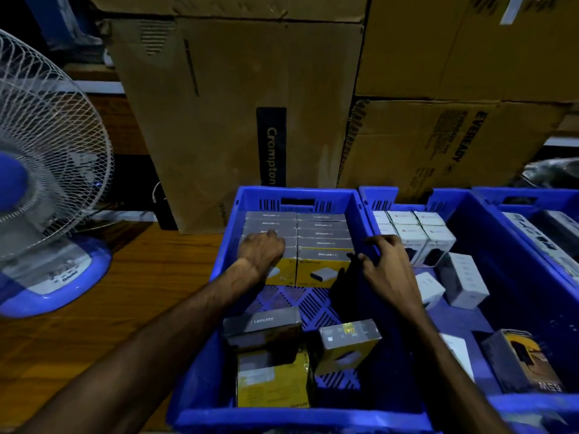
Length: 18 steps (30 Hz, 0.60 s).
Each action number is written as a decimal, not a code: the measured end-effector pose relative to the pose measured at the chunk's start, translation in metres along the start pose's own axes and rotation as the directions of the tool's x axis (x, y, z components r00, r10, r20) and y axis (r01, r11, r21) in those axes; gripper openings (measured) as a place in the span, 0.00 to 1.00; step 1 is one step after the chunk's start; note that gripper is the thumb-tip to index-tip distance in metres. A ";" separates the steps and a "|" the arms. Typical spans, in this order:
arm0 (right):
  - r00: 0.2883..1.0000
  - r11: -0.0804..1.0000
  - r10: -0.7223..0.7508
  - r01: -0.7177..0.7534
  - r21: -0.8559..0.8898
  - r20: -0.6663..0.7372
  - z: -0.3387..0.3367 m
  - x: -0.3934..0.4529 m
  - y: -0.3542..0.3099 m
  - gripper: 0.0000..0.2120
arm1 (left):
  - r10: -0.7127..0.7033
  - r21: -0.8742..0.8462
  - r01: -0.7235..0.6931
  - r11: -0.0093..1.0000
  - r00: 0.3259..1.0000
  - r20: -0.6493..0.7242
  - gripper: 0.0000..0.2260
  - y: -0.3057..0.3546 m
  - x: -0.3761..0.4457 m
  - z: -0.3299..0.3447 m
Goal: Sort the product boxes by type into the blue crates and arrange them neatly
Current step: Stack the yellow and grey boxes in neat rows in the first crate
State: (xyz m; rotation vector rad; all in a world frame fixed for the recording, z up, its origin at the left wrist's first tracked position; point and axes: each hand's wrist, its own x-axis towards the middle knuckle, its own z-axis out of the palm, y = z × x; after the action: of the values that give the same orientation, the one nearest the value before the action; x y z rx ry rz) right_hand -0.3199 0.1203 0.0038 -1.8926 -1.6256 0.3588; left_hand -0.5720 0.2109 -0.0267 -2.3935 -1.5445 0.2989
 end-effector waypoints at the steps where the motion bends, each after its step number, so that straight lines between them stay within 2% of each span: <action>1: 1.000 1.000 -0.003 0.003 0.007 0.000 -0.001 0.000 0.000 0.14 | -0.017 -0.046 0.016 0.999 1.000 -0.004 0.15 -0.003 -0.001 0.001; 5: 1.000 1.000 -0.013 0.013 0.021 0.001 -0.002 0.001 0.003 0.13 | -0.085 -0.385 0.067 0.920 0.996 -0.029 0.16 -0.016 -0.017 -0.006; 7: 1.000 1.000 -0.008 0.008 0.025 0.003 -0.002 0.002 0.005 0.13 | -0.053 -0.551 0.015 0.834 0.997 -0.054 0.15 -0.018 -0.037 -0.013; 9: 1.000 1.000 -0.006 0.006 0.026 0.002 -0.002 0.002 0.005 0.13 | 0.036 -0.665 -0.041 0.746 0.999 -0.021 0.17 -0.019 -0.065 -0.022; 11: 1.000 1.000 -0.002 0.002 0.025 -0.001 -0.001 0.003 0.006 0.13 | 0.140 -0.646 -0.092 0.758 0.990 0.024 0.25 -0.018 -0.094 -0.025; 14: 1.000 1.000 -0.005 0.006 0.026 -0.010 0.000 0.003 0.007 0.13 | 0.224 -0.430 -0.177 0.885 0.973 0.060 0.32 -0.015 -0.126 -0.021; 18: 1.000 1.000 -0.011 0.011 0.016 -0.017 0.001 0.003 0.007 0.12 | 0.200 -0.179 -0.176 0.968 0.972 0.125 0.32 0.001 -0.136 -0.024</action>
State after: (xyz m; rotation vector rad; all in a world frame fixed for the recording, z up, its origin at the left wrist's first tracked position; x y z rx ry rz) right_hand -0.3142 0.1229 -0.0003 -1.8696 -1.6166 0.3496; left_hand -0.6188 0.0839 -0.0014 -2.7116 -1.4531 0.4025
